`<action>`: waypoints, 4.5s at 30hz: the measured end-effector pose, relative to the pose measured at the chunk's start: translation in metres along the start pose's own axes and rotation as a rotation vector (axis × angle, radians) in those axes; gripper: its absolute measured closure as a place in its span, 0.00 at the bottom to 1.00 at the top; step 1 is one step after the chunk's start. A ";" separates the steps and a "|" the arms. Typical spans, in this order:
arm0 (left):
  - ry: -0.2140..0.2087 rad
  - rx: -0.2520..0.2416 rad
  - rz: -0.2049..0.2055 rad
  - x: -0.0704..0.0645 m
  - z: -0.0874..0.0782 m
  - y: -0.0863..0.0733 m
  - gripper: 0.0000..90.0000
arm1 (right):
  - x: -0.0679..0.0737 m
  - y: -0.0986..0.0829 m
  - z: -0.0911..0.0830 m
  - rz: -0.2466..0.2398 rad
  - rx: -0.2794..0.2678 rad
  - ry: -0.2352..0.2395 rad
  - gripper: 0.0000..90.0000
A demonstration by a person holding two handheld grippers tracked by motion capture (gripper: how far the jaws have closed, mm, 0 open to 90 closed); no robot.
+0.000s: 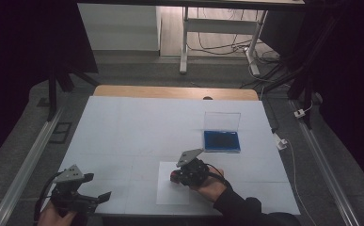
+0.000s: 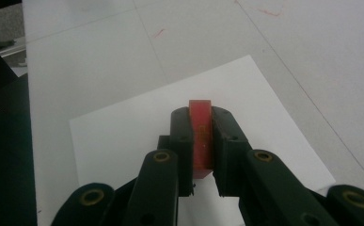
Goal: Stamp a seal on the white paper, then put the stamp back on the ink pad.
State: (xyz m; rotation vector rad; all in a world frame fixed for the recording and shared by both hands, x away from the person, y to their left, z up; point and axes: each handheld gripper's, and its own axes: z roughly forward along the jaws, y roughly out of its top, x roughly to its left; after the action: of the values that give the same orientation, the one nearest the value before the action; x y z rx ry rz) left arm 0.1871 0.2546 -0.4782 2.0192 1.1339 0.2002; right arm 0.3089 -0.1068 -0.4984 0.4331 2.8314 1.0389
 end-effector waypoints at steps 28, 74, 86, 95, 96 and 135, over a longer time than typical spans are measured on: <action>0.001 0.007 0.002 -0.001 0.001 0.001 0.03 | 0.012 0.000 0.005 -0.048 0.025 -0.062 0.90; 0.003 0.001 -0.012 0.000 -0.001 -0.001 0.03 | -0.001 -0.002 0.002 0.008 -0.014 -0.002 0.89; 0.003 0.002 -0.012 0.000 -0.001 -0.001 0.04 | -0.003 0.003 -0.014 0.059 -0.079 0.014 0.89; 0.002 0.001 -0.013 0.001 -0.001 -0.001 0.04 | -0.007 0.004 -0.022 0.084 -0.096 0.026 0.89; 0.002 0.001 -0.013 0.001 -0.001 -0.001 0.04 | -0.008 0.004 -0.024 0.084 -0.097 0.023 0.89; 0.000 0.001 -0.005 0.000 0.000 0.000 0.04 | -0.063 -0.021 -0.074 0.228 -0.164 -0.191 0.89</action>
State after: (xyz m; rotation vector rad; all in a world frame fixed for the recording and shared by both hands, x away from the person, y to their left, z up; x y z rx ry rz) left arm 0.1872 0.2550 -0.4783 2.0167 1.1384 0.1970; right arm 0.3502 -0.1866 -0.4557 0.8056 2.5502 1.1866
